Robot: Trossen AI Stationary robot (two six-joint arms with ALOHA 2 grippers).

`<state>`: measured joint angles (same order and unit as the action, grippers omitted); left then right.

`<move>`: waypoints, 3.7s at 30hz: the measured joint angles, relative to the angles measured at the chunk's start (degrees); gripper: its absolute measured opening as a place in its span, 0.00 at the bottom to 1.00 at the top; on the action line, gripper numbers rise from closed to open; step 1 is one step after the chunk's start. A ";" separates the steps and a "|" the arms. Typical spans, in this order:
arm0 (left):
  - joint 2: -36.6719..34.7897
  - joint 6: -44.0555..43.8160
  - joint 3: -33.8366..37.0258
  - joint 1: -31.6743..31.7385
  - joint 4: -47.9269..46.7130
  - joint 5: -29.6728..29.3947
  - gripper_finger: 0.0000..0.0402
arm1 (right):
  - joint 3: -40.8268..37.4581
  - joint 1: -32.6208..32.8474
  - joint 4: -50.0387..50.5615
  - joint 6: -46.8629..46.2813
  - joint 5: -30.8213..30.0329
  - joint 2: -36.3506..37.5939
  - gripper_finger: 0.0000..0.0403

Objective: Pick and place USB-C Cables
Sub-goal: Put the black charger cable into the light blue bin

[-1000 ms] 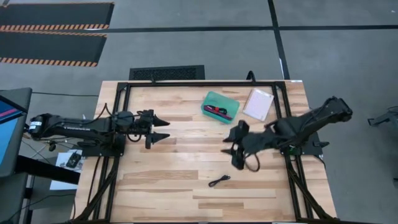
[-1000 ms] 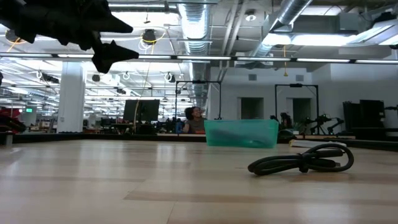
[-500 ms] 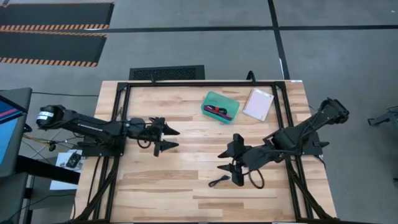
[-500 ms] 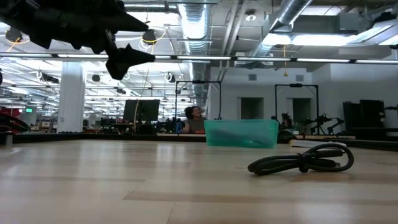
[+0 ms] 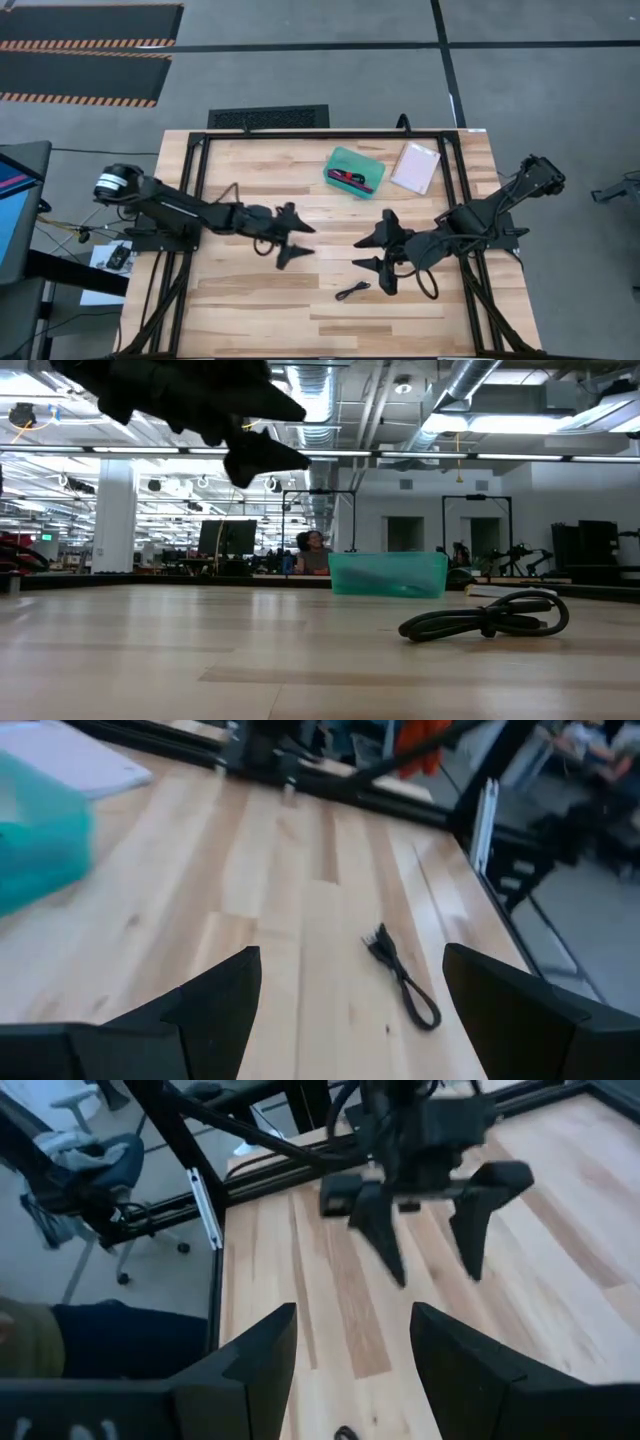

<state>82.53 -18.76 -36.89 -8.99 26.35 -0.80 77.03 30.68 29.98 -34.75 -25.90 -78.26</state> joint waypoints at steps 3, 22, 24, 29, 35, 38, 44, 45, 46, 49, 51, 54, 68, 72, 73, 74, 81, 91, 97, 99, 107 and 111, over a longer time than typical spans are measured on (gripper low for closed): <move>4.95 2.10 -3.67 -2.30 -0.02 -0.11 0.75 | 0.00 0.10 0.10 -1.75 0.02 -0.02 0.54; 24.05 3.59 -16.35 -12.80 0.45 -11.20 0.75 | 0.00 6.16 -10.28 -4.39 -12.31 -0.95 0.54; 25.80 3.39 -16.87 -13.93 2.04 -12.52 0.75 | 0.00 7.16 -11.36 -5.69 -14.08 -1.69 0.54; 29.47 3.28 -16.94 -16.68 7.27 -17.01 0.75 | 0.02 9.09 -12.22 -9.65 -16.87 -4.54 0.54; 32.83 3.28 -17.97 -17.23 13.08 -22.94 0.75 | -0.02 9.50 -16.47 -11.39 -18.16 -8.92 0.54; 36.20 3.28 -20.06 -17.27 15.38 -23.56 0.75 | -0.02 9.36 -19.34 -11.50 -17.98 -10.93 0.54; 43.94 4.53 -29.01 -18.22 11.03 -24.32 0.75 | 0.00 10.81 -23.18 -11.49 -18.13 -12.55 0.54; 44.82 5.06 -30.19 -18.44 9.63 -25.88 0.75 | 0.00 11.06 -23.58 -11.41 -18.36 -12.68 0.54; 45.68 5.40 -31.61 -18.51 8.46 -27.25 0.75 | -0.02 11.23 -23.85 -11.34 -18.91 -12.66 0.54; 46.99 5.19 -34.28 -18.49 4.29 -30.87 0.75 | -0.02 11.72 -25.76 -10.15 -19.63 -12.79 0.54; 47.05 3.72 -34.62 -18.20 2.58 -31.32 0.74 | -0.02 11.84 -26.81 -8.49 -19.58 -12.90 0.54; 47.05 3.08 -34.25 -17.17 1.50 -30.60 0.69 | -0.02 12.09 -29.05 -5.89 -19.58 -12.87 0.54; 49.27 0.14 -34.49 -13.76 0.83 -17.90 0.04 | -0.02 12.83 -44.76 11.21 -17.76 -12.87 0.54; 48.73 -2.20 -34.57 -14.27 -0.94 -18.10 0.03 | 0.00 13.22 -45.90 9.39 -17.74 -12.81 0.54; 48.75 -3.43 -34.57 -14.63 -0.98 -18.51 0.02 | 0.00 13.16 -45.54 8.90 -17.75 -12.81 0.54; 48.77 -4.51 -34.55 -15.09 -0.98 -19.18 0.01 | 0.00 13.04 -45.15 8.45 -17.73 -12.81 0.54; 45.88 -9.49 -34.21 -19.25 -8.08 -25.17 0.01 | 0.82 13.46 -35.84 7.76 -17.88 -5.40 0.54; 36.41 -16.36 -33.92 -23.73 -19.15 -33.61 0.00 | 1.64 16.17 -6.27 -0.82 -20.58 6.33 0.54; 30.36 -17.81 -34.02 -25.34 -25.96 -36.87 0.00 | -1.81 18.34 19.70 -22.58 -21.70 4.10 0.54; 28.07 -18.64 -34.03 -25.77 -29.13 -37.88 0.00 | -4.29 19.52 20.90 -26.68 -21.47 2.84 0.54; 17.22 -17.34 -34.14 -25.88 -31.93 -42.79 0.00 | -11.19 26.26 14.02 -30.98 -25.44 2.05 0.54; 14.36 -12.46 -34.14 -25.90 -26.13 -47.05 0.00 | -16.08 27.36 2.93 -26.68 -29.86 2.08 0.54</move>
<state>96.90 -31.23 -71.02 -34.89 0.22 -47.85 60.96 58.04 32.91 -61.43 -55.76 -76.18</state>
